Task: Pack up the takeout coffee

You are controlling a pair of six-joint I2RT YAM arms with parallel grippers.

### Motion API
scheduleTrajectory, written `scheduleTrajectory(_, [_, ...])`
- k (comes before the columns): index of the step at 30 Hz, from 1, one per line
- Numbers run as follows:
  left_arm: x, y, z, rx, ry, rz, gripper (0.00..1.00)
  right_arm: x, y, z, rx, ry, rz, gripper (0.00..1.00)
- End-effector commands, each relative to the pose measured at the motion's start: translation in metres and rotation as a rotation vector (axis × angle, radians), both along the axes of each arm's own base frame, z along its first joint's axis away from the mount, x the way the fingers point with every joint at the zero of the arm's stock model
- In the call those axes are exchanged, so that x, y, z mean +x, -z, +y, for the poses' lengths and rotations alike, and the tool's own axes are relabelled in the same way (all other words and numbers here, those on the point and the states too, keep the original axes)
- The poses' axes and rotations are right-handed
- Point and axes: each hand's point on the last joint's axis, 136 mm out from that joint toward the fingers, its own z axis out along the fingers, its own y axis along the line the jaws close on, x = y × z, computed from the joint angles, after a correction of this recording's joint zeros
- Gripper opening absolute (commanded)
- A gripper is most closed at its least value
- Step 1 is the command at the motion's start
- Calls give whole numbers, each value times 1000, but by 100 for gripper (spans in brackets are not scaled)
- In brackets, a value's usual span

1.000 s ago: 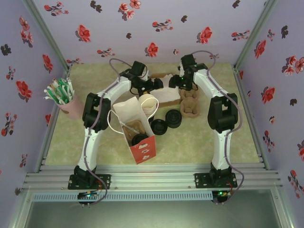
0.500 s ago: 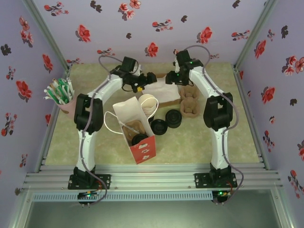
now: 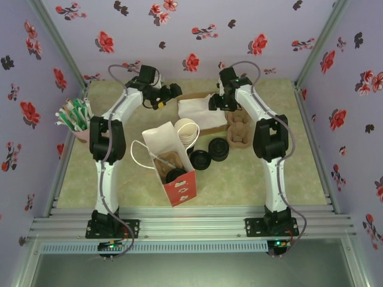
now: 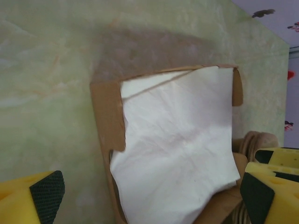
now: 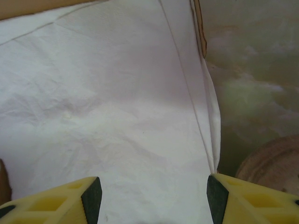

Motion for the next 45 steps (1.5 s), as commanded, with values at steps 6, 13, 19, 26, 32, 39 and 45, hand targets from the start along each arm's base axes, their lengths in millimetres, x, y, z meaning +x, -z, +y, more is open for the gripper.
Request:
scheduleTrajectory(6, [-4,29,-51,-10,95,23,99,-7,-1,-26,-149,39,14,65])
scheduleTrajectory(13, [-12,37,-79,-34,136,35,99,-17,-21,-48,-220,91,-5,67])
scheduleTrajectory(19, [-19,37,-103,-57,171,34,99,-21,-33,-47,-178,99,-25,67])
scheduleTrajectory(26, [-20,35,-121,-87,197,35,99,-18,-35,-35,-102,84,-32,67])
scheduleTrajectory(32, [-18,16,-119,-106,200,6,99,-14,-32,-8,24,27,-32,63])
scheduleTrajectory(39, [-19,-45,-106,-117,196,-102,99,-3,-19,12,33,-14,-37,60])
scheduleTrajectory(45, [-14,-86,-64,-112,113,-194,99,6,-8,31,-6,-60,-51,57])
